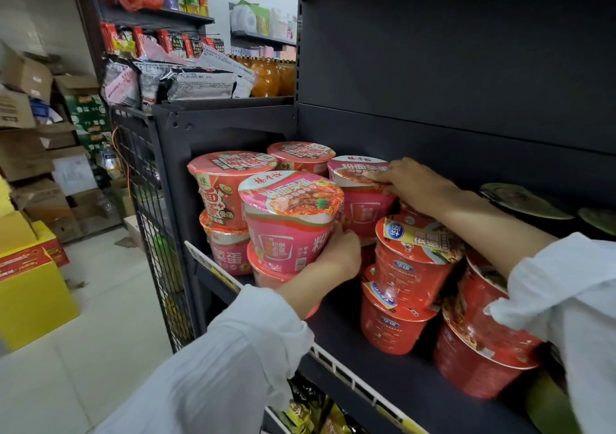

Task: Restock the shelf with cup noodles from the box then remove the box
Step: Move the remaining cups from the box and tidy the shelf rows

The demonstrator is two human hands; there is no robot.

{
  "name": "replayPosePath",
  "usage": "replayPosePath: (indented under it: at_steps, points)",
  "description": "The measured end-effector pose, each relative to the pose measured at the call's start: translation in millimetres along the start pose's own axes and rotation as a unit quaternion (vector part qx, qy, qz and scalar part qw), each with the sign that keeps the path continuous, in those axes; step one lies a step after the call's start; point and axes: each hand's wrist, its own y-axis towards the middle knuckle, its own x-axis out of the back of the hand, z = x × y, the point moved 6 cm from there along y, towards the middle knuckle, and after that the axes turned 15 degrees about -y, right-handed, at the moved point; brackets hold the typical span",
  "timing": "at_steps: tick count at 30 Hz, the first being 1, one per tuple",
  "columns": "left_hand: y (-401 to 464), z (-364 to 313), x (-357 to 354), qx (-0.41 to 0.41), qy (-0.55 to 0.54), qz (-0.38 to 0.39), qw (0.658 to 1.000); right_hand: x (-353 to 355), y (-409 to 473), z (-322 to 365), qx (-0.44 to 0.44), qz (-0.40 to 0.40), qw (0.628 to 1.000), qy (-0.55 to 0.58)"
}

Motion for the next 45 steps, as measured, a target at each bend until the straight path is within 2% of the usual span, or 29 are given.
replayPosePath:
  at_steps: [5,11,15,19,21,25,29,34,38,42,45]
  points:
    - [-4,2,1,-0.023,0.002,-0.002,1.0,2,-1,3,-0.005,-0.003,1.0,0.018]
    - [-2,4,-3,0.007,0.02,0.031,0.999,9,-4,4,-0.004,0.004,1.0,0.021]
    - [1,2,-4,0.004,0.013,0.02,1.0,15,-8,8,-0.019,0.012,1.0,-0.01]
    - [2,1,0,0.022,0.022,-0.003,1.0,21,-6,13,-0.029,0.024,0.999,0.035]
    - [1,2,-1,0.031,0.028,0.004,0.999,22,-2,17,-0.044,0.039,0.998,0.017]
    - [3,3,-4,0.012,0.032,0.005,0.999,24,7,30,-0.06,-0.004,0.998,-0.027]
    - [2,4,-3,-0.009,0.016,-0.007,1.0,19,13,35,-0.023,-0.002,1.0,0.019]
    - [-4,3,-2,-0.012,0.002,-0.013,1.0,12,2,15,0.01,0.0,0.979,0.203]
    - [-9,2,-2,0.005,-0.005,0.005,1.0,7,2,17,-0.015,-0.015,0.98,0.198]
    - [-25,-5,5,-0.061,-0.033,0.033,0.997,5,-2,27,-0.046,-0.004,0.99,0.132]
    - [-49,-1,17,-0.141,-0.041,0.065,0.987,23,-23,49,-0.008,-0.049,0.987,0.15]
